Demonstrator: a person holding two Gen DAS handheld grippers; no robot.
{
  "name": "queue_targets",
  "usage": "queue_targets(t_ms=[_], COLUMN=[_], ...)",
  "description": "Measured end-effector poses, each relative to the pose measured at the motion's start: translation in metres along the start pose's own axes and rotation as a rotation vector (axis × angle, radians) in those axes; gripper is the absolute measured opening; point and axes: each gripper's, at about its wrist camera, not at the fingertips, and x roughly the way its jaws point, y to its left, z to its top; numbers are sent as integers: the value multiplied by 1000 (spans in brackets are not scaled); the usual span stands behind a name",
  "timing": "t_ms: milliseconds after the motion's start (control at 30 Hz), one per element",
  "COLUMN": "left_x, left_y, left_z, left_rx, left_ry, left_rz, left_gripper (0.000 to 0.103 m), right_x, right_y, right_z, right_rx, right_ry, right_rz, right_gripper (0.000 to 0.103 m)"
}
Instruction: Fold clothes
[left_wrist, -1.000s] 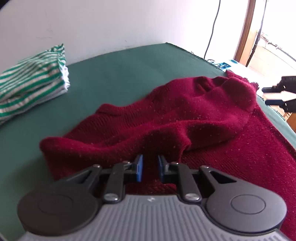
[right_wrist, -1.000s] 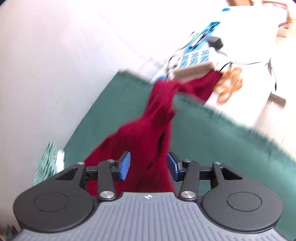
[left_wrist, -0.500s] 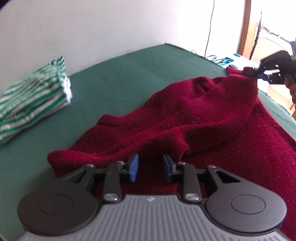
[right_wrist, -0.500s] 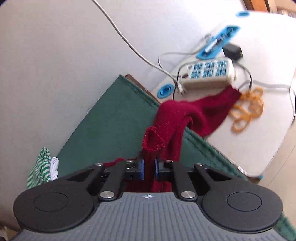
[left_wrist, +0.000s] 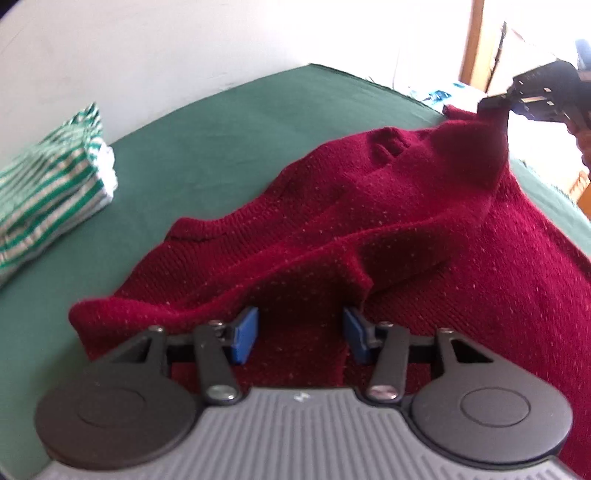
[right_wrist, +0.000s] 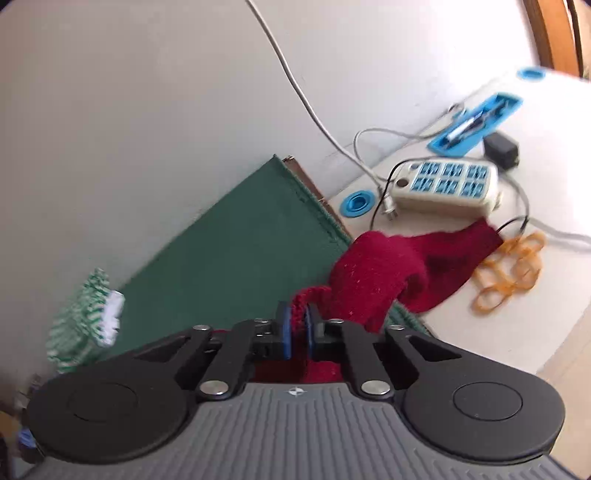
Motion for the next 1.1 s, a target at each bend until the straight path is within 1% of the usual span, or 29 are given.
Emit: queue_targets(t_ms=[100,133,167,200,233,267,300,467,567,600,667,700,733,767,800,833,867,900,933,967,1033,1067,1100], left_x=[-10,-9,-5,1,9,15,21,34,36,35,26,19,13,11,14,21,28,32,30,30,28,26,25], left_y=[-3,-3,-1,0,3,3,2,-10,-11,-10,-2,3,6,6,5,3,1,-1,-2,-1,0,-1,-5], left_z=[11,15,18,21,23,23,24,32,36,36,37,38,38,37,35,31,27,23,21,22,25,28,31], left_rx=[20,17,8,-7,-27,-39,-40,-7,-1,-4,-39,-61,-66,-48,-29,-23,-19,-10,-8,-27,-40,-13,28], left_ry=[-42,-47,-45,-34,-16,-11,-12,-22,-23,-28,-48,-66,-80,-79,-55,-19,17,26,9,11,22,29,38], left_rz=[-48,-56,-57,-59,-66,-72,-74,-59,-65,-76,-130,-171,-193,-187,-183,-194,-203,-203,-198,-211,-261,-270,-261], left_gripper=[48,45,22,11,4,2,2,0,2,2,3,5,14,19,16,9,9,9,9,9,9,9,9], right_x=[1,-1,-5,-11,-17,-21,-24,-22,-15,-12,-11,-14,-18,-22,-25,-26,-26,-25,-24,-21,-13,-9,-5], right_y=[-7,-8,-8,-8,-7,-7,-7,-2,-6,-9,-17,-20,-19,-19,-19,-18,-18,-17,-17,-16,-16,-17,-17], right_z=[1,4,8,12,16,21,25,33,31,30,26,26,27,29,31,34,37,41,43,43,42,41,39], right_rx=[8,29,47,57,67,79,87,47,43,48,69,88,88,87,87,90,97,103,102,92,70,57,42], right_ry=[-6,-18,-44,-82,-120,-151,-179,-233,-243,-244,-254,-279,-300,-321,-340,-353,-363,-370,-363,-348,-316,-296,-279], right_rz=[29,53,78,98,116,124,129,107,68,59,49,72,87,101,116,133,149,160,149,115,47,11,-34], right_gripper=[4,4,4,4,4,4,4,4,4,4,4,4,4,4,4,4,4,4,4,4,4,4,4])
